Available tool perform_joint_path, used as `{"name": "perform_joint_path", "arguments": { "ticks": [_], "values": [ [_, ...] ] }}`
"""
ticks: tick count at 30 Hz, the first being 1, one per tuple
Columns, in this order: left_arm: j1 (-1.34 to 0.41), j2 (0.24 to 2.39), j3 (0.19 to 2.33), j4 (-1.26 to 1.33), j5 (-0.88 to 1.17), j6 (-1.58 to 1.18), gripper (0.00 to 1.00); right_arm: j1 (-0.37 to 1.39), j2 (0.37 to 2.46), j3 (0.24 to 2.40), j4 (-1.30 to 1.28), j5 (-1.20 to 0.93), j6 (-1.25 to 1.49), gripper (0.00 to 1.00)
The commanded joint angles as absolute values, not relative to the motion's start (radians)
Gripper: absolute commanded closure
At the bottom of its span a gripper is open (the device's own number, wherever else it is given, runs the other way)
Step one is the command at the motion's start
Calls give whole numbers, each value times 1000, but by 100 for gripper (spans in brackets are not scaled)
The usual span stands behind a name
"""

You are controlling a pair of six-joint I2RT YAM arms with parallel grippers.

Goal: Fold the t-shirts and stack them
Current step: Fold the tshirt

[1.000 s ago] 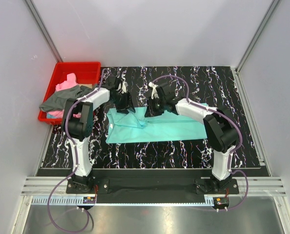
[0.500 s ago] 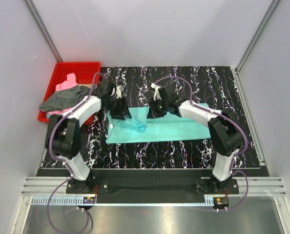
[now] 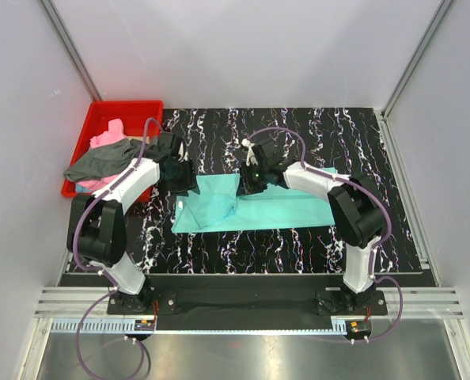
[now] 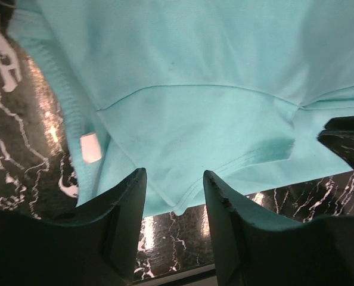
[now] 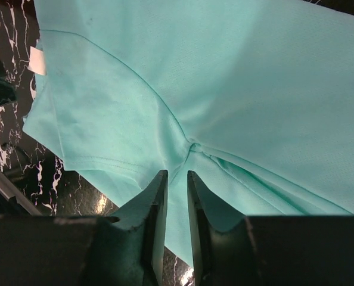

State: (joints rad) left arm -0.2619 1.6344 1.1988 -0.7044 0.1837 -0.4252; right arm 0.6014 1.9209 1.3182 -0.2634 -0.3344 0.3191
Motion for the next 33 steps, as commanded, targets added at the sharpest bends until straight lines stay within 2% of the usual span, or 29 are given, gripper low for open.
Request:
{"name": "perform_joint_path", "arguments": {
  "ticks": [1, 9, 14, 19, 26, 33],
  "values": [
    [-270, 1690, 1243, -638, 247, -457, 53, 627, 1960, 1382, -270, -354, 334, 74],
    [-321, 1713, 1135, -591, 249, -480, 54, 657, 1977, 1399, -291, -328, 353, 77],
    [-321, 1779, 1138, -637, 147, -505, 55, 667, 1994, 1379, -340, -301, 334, 72],
    [-321, 1796, 1135, -652, 51, -523, 54, 666, 2006, 1315, -357, -232, 324, 77],
    [-325, 1787, 1158, -669, 28, -552, 53, 666, 1961, 1316, -379, -175, 299, 76],
    [-325, 1701, 1250, -692, 101, -551, 50, 666, 1868, 1365, -465, -150, 333, 75]
  ]
}}
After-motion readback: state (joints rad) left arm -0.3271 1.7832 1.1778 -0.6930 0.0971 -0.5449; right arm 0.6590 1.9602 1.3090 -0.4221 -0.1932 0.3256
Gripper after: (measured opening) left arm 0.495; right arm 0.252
